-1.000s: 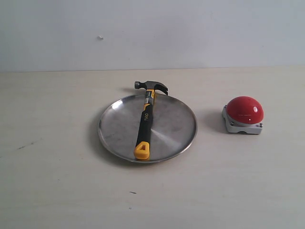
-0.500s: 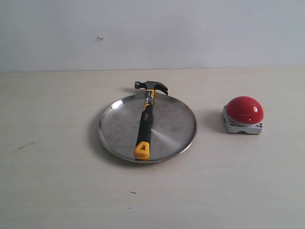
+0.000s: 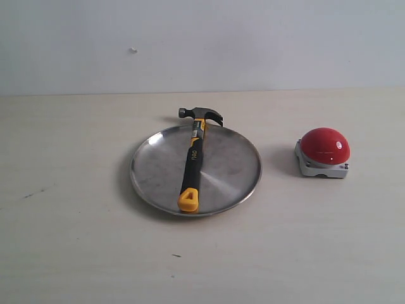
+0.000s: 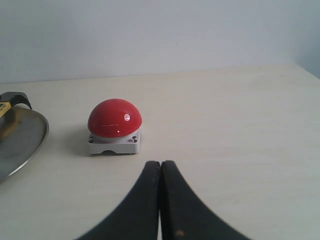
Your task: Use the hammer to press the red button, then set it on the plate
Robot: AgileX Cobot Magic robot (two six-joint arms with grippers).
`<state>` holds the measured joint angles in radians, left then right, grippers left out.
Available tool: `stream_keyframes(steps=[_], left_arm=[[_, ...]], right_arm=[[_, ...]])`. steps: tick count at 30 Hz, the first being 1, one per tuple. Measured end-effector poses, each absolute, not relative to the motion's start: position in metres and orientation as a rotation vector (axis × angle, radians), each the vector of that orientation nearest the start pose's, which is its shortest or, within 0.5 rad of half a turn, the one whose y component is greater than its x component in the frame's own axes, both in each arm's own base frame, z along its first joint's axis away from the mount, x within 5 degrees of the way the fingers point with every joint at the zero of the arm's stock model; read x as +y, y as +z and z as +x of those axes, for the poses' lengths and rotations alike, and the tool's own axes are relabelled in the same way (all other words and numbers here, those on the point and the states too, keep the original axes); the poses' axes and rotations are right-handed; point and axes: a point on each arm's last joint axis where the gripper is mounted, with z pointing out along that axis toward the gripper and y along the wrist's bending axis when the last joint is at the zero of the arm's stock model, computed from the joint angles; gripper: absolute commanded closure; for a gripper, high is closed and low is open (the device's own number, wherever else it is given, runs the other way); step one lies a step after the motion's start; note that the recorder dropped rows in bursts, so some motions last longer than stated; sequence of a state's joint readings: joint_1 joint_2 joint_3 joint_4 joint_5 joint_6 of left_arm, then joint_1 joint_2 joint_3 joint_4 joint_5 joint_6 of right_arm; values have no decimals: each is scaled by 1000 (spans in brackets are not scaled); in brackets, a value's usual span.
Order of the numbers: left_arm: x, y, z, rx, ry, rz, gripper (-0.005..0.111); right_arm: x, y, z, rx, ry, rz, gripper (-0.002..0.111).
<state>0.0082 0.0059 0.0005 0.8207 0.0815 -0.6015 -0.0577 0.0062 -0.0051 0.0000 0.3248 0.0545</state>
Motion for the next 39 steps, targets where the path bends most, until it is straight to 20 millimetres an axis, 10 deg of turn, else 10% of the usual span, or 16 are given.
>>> stream_keyframes(steps=[10,39], left_arm=[[2,211,57,1504,-113,-149,107],[4,197,56,1659,-88,-166,107]], right_arm=[[-3,185,54,1807,-2,101,108],[-3,185,54,1807,-2,101,108]])
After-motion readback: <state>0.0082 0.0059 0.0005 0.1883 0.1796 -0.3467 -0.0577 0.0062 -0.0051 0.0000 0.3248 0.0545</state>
